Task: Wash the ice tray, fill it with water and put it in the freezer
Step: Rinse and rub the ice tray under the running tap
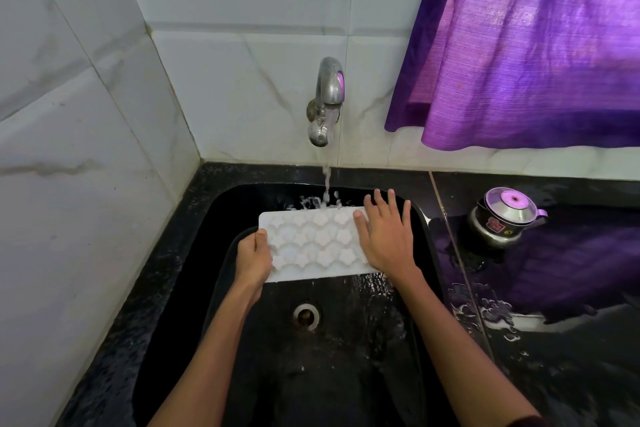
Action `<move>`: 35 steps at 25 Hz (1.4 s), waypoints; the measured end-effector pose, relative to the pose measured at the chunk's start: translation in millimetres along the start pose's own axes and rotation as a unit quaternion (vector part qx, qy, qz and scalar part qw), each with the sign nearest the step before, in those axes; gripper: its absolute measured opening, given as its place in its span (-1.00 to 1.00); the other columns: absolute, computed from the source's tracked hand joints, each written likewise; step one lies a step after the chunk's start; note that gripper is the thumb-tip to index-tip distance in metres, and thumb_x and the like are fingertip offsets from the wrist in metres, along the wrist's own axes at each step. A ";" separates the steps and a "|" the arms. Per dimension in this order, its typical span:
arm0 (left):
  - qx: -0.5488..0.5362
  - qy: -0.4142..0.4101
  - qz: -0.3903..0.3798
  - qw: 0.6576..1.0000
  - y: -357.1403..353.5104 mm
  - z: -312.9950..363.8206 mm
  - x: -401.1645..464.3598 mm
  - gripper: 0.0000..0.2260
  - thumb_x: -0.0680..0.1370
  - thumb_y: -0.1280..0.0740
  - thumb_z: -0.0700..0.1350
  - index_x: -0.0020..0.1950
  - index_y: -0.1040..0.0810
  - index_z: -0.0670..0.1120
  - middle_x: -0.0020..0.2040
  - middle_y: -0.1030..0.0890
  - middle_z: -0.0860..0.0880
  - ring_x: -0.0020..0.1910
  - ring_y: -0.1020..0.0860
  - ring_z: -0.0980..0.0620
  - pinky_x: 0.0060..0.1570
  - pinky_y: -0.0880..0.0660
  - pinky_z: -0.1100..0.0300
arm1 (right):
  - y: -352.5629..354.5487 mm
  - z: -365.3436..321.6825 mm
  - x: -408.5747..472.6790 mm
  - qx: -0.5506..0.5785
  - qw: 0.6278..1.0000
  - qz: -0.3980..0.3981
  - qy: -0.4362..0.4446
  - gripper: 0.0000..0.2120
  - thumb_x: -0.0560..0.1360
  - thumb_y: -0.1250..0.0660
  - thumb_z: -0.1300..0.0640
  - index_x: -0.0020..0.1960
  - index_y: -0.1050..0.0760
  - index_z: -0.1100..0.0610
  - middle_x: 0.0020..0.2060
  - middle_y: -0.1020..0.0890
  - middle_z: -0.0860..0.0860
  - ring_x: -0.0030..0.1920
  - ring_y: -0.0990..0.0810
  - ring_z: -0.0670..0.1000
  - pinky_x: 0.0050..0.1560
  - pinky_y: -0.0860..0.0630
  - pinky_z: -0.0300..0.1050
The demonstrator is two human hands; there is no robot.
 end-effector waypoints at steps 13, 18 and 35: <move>-0.006 0.000 0.002 1.000 -23.7 15.4 30.3 -0.68 0.66 -0.09 -0.03 -0.24 -0.46 -0.07 -0.34 -0.54 -0.01 -0.39 -0.49 0.08 -0.50 -0.40 0.26 | -21.9 -37.4 4.4 0.017 0.999 -0.029 0.027 -0.40 0.63 0.13 -0.10 0.54 0.16 0.20 0.55 0.14 0.11 0.52 0.31 0.02 0.46 0.40 -0.07; -0.032 -0.011 -0.015 0.999 -26.8 17.5 30.3 -0.70 0.66 -0.09 -0.07 -0.17 -0.54 -0.06 -0.31 -0.62 0.00 -0.39 -0.59 0.14 -0.49 -0.47 0.31 | -39.5 -96.3 -7.5 0.029 0.993 -0.052 0.102 -0.41 0.63 0.19 -0.10 0.53 0.23 0.19 0.53 0.20 0.12 0.51 0.33 0.03 0.47 0.37 -0.06; -0.061 0.003 0.020 0.998 4.8 9.3 25.8 -0.72 0.66 -0.10 -0.07 -0.18 -0.50 -0.03 -0.28 -0.55 0.00 -0.32 -0.53 0.07 -0.44 -0.44 0.21 | -18.8 -12.7 -0.3 -0.007 0.999 -0.031 0.001 -0.44 0.64 0.11 -0.09 0.54 0.18 0.10 0.55 0.13 0.01 0.54 0.23 0.03 0.49 0.29 -0.07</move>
Point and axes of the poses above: each hand's wrist, its own x-axis towards the middle knuckle, its own y-axis out of the back of the hand, z = x × y, the point moved 7 cm from there along x, towards the middle knuckle
